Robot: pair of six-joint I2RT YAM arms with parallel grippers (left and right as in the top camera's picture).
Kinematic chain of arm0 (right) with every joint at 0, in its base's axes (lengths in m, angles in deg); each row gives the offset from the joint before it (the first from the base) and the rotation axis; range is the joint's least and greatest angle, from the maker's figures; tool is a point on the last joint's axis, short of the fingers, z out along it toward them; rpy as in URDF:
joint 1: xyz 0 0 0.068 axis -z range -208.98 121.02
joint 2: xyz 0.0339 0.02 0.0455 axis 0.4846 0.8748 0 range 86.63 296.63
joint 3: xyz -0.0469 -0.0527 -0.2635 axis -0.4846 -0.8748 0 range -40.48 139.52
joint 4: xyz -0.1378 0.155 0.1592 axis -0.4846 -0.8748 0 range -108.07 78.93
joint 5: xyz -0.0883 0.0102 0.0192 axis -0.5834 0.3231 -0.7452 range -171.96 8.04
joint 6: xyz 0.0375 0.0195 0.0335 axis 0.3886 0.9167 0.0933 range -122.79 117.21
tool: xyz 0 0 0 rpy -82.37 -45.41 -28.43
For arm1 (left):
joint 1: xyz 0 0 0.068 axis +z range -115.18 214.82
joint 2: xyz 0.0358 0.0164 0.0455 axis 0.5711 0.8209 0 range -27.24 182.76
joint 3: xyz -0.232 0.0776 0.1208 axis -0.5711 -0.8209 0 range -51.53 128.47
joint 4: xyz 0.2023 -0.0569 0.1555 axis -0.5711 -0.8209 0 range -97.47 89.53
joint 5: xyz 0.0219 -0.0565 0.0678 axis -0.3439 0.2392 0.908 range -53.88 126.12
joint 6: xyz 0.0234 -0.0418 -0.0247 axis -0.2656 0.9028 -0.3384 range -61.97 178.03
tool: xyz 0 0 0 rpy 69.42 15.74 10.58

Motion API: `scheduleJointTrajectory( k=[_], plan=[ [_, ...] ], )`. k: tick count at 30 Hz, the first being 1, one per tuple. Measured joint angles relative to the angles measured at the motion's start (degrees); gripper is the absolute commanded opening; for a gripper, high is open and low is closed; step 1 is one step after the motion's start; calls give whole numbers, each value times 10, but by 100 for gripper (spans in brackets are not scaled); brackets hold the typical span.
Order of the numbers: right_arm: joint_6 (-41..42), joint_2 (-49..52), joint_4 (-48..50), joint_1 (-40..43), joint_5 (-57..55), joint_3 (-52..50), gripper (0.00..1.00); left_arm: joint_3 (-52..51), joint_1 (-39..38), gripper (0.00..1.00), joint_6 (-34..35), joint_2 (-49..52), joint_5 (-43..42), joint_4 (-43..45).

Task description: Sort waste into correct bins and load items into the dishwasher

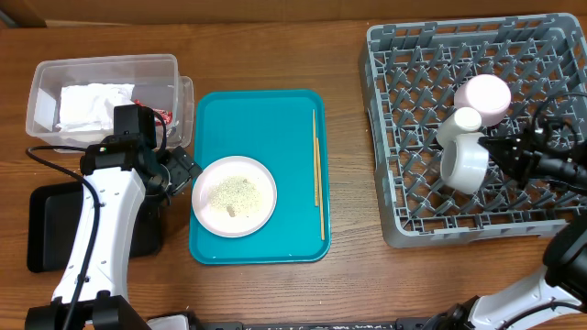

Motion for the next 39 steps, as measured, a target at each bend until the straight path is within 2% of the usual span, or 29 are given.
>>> scheduleJointTrajectory(
  k=[3, 10, 13, 17, 27, 34, 39],
  plan=[
    [-1, 0, 4, 13, -11, 0, 5, 0, 0, 100, 0, 0, 0, 0],
    [-3, 0, 32, 16, -24, 0, 29, 0, 0, 100, 0, 0, 0, 0],
    [-3, 0, 37, 26, -28, 9, 43, 0, 0, 100, 0, 0, 0, 0],
    [24, 0, 39, 50, -52, 67, 44, 0, 0, 100, 0, 0, 0, 0],
    [179, 0, 24, 73, -221, 250, 47, 0, 0, 100, 0, 0, 0, 0],
    [210, 0, 17, 43, -274, 256, 45, 0, 0, 100, 0, 0, 0, 0],
    [215, 0, 15, -26, -301, 256, 41, 0, 0, 100, 0, 0, 0, 0]
  ],
)
